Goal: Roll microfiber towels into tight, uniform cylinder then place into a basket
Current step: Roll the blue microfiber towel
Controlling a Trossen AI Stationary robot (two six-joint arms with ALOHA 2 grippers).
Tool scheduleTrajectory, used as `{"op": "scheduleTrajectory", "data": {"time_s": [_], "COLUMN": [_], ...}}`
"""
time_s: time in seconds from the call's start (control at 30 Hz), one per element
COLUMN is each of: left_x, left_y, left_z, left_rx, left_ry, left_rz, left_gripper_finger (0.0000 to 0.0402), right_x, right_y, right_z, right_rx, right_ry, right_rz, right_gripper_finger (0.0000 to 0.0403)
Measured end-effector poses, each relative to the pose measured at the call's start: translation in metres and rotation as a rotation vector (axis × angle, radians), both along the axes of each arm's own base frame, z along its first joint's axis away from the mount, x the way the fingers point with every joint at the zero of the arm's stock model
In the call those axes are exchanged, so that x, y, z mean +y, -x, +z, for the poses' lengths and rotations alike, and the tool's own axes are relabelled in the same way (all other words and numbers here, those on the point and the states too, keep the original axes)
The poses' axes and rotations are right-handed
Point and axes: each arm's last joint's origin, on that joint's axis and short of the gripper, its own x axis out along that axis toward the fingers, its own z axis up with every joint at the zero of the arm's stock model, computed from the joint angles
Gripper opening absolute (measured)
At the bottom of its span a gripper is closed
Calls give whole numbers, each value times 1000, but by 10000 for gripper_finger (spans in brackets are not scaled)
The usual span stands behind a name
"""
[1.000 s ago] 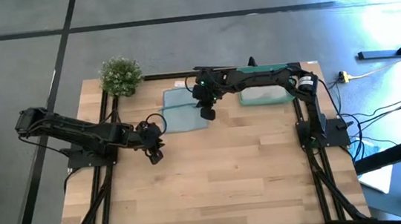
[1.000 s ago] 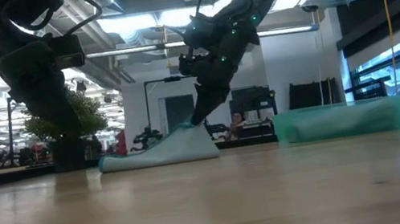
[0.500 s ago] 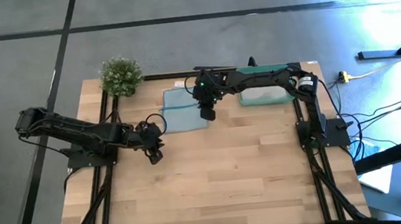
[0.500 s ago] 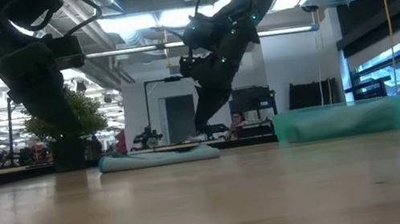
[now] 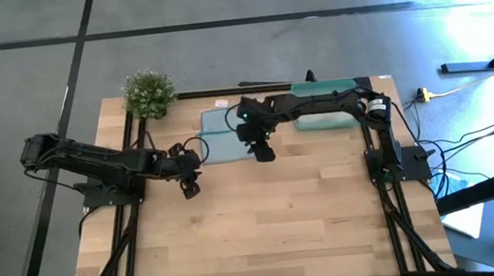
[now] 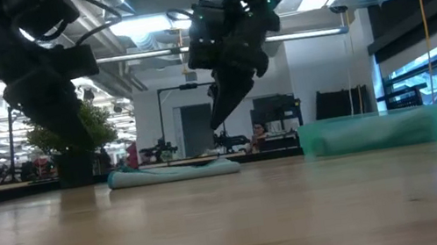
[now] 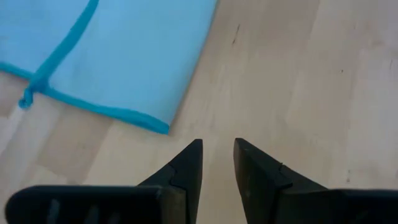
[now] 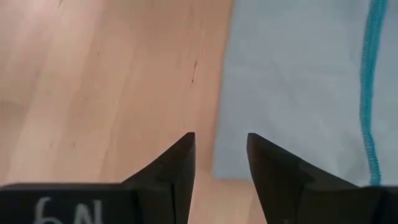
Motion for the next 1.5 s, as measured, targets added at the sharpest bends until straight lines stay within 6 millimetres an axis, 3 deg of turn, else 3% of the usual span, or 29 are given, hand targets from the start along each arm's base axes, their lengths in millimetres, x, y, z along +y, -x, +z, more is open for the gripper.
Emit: {"op": "scheduleTrajectory", "data": {"time_s": [0.2,0.67,1.03,1.17,1.3,1.5], "left_x": [5,7,7,7,7,7], "left_y": [-3,-3,-4,-6,-8,-12], "left_z": [1,1,1,3,5,8], "left_rx": [-5,-4,-10,-37,-63,-125], "left_ry": [-58,-55,-54,-55,-58,-48], "left_rz": [-64,-48,-47,-47,-50,-35], "left_gripper_finger": [86,86,86,86,86,86], "right_x": [12,16,16,17,17,16], "right_y": [-3,11,26,28,28,27], "right_z": [-4,-56,-81,-83,-83,-83], "right_rx": [-10,-69,-66,-56,-55,-53], "right_ry": [24,71,200,196,194,189], "right_rz": [29,59,-11,-12,-13,-12], "right_gripper_finger": [147,147,145,108,26,12]}}
